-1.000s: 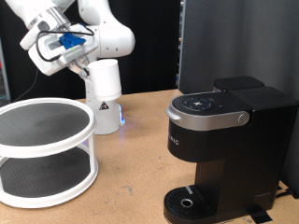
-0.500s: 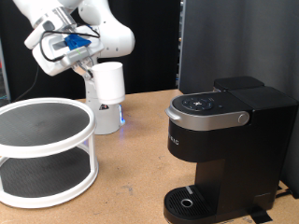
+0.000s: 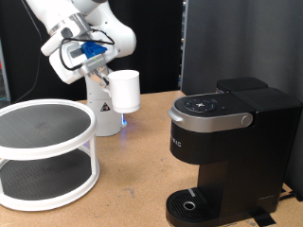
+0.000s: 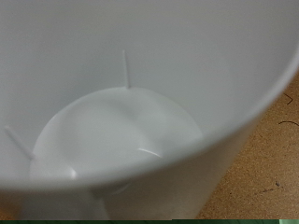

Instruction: Make a cup of coffee with the keurig machine

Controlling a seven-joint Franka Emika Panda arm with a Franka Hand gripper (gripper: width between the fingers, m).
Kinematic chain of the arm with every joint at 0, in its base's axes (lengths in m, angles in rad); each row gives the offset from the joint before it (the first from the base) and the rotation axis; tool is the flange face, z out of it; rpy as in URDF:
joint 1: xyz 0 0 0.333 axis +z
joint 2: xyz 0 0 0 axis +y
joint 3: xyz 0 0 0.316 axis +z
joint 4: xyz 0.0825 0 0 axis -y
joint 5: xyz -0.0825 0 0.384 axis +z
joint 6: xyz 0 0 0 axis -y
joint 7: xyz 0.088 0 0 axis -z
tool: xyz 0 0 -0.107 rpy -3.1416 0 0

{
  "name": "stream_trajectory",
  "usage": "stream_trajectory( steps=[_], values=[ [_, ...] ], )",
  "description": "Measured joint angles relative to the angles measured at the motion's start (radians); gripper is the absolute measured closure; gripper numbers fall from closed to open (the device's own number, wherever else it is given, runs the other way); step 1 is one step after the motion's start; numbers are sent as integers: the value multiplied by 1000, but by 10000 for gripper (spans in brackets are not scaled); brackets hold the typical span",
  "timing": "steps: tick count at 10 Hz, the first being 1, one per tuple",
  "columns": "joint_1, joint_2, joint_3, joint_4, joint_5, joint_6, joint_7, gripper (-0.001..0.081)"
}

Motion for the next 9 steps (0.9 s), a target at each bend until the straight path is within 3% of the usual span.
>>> stream_trajectory(
  steps=[4,6,9],
  values=[
    [1,11,0,0,0,3,0,736],
    [13,46,8,-14,6,54,0,736],
    [62,120,12,-30,45,160,-6,736]
  ],
)
